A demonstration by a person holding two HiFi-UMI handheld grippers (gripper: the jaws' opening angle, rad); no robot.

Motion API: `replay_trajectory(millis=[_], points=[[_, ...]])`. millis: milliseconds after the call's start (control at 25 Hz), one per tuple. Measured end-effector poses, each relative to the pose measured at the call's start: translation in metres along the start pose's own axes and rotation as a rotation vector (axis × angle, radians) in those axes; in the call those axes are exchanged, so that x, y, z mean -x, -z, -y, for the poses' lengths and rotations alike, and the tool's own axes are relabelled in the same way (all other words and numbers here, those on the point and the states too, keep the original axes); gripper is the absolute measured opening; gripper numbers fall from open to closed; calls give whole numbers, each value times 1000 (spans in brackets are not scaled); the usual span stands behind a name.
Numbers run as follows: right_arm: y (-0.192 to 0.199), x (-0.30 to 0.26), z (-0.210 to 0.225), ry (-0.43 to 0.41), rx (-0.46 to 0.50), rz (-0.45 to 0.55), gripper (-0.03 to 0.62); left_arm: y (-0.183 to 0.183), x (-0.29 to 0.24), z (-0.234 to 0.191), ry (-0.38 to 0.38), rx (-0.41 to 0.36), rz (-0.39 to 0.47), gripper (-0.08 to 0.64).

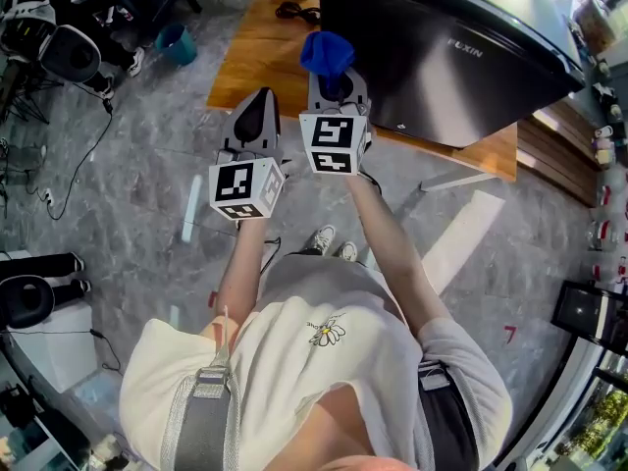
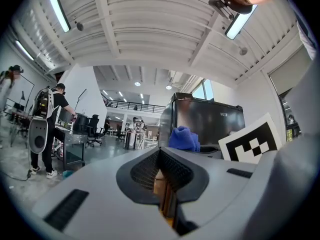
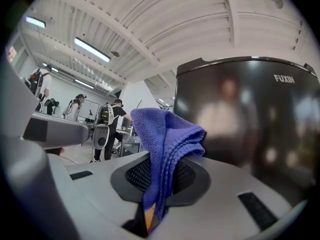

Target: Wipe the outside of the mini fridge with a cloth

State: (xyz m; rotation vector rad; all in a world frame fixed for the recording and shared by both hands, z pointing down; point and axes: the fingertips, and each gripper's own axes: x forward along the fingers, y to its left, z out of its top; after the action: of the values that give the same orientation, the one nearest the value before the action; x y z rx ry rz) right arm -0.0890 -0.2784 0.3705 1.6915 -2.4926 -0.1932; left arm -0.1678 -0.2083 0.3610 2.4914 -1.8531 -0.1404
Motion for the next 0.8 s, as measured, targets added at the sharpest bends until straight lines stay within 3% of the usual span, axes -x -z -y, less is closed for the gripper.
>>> replay_trajectory(millis=[440, 800], points=[[6, 16, 36, 72, 5, -3, 72, 9, -6, 20, 39, 4, -22, 5], [17, 71, 106, 197, 51, -19, 72, 12, -9, 45, 82, 20, -27, 5]])
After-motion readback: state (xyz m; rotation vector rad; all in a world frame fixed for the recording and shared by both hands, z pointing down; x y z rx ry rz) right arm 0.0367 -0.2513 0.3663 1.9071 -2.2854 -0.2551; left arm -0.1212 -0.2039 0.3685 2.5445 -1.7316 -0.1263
